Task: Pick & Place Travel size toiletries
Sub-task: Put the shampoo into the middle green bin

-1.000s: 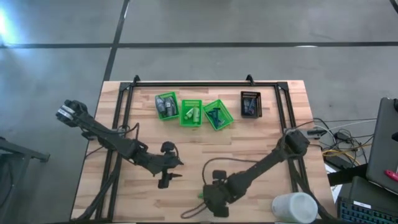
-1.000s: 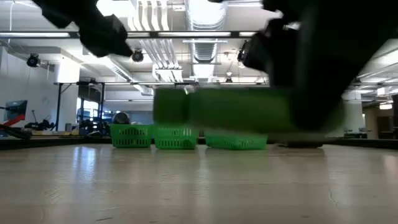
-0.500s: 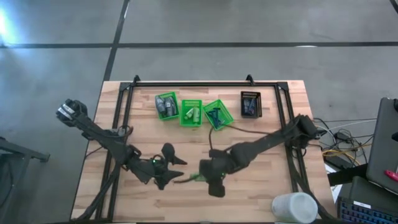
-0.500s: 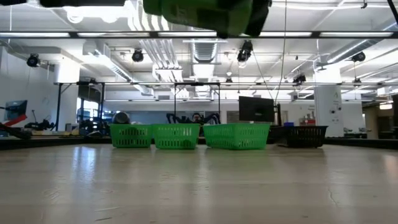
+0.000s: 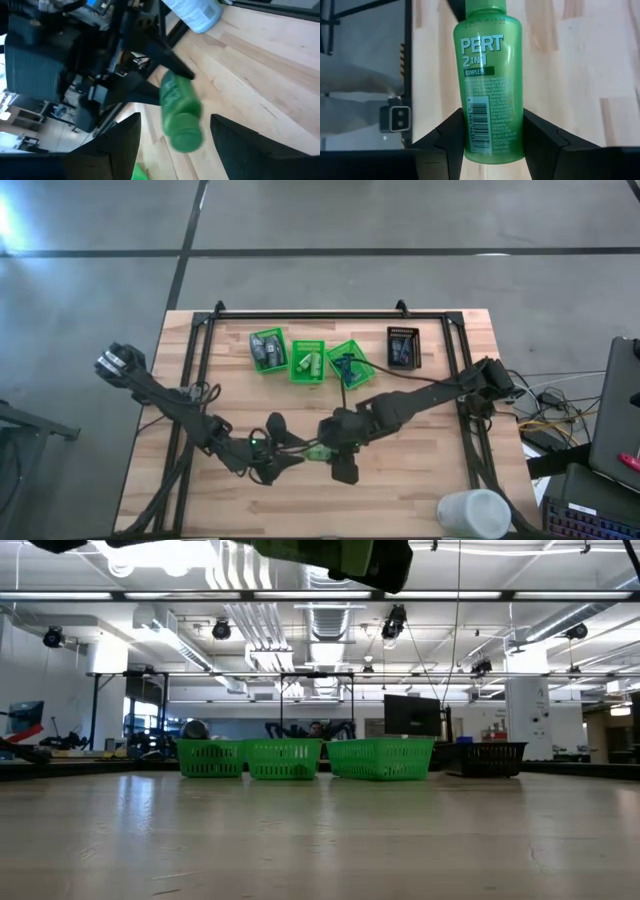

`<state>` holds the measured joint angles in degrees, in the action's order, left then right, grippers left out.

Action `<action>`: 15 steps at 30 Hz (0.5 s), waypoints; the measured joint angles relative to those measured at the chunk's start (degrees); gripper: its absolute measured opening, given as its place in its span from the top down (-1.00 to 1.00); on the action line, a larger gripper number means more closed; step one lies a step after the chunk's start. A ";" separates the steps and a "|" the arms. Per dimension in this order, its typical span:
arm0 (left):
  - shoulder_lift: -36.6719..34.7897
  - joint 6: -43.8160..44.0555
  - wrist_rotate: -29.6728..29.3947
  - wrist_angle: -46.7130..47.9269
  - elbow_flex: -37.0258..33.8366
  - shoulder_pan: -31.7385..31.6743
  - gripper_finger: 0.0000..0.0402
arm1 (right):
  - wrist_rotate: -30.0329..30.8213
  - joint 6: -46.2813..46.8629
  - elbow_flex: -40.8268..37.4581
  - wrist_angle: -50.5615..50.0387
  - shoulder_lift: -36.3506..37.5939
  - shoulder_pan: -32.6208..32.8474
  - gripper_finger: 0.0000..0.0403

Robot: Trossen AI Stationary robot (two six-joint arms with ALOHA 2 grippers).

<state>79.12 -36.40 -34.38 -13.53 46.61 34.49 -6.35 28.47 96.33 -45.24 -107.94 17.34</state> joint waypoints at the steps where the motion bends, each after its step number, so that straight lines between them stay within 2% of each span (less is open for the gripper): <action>1: 0.35 -0.54 0.00 -0.93 0.00 -0.37 -0.21 | -0.16 -0.01 0.02 0.59 0.00 0.01 0.26; 7: 3.70 -2.92 3.30 -3.01 1.34 -2.18 -0.21 | -0.65 -0.51 0.76 2.36 0.02 -0.50 0.24; 11: 6.12 -4.92 2.01 -2.96 3.83 -2.44 -0.19 | -1.43 -0.63 0.79 2.40 0.07 -0.83 0.26; 15: 7.37 -5.12 0.50 -2.45 5.40 -2.66 -0.07 | -1.95 -1.03 0.79 2.35 0.07 -0.91 0.22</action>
<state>86.49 -41.52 -33.88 -15.98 52.01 31.83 -8.30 27.44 97.12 -42.90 -107.87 16.43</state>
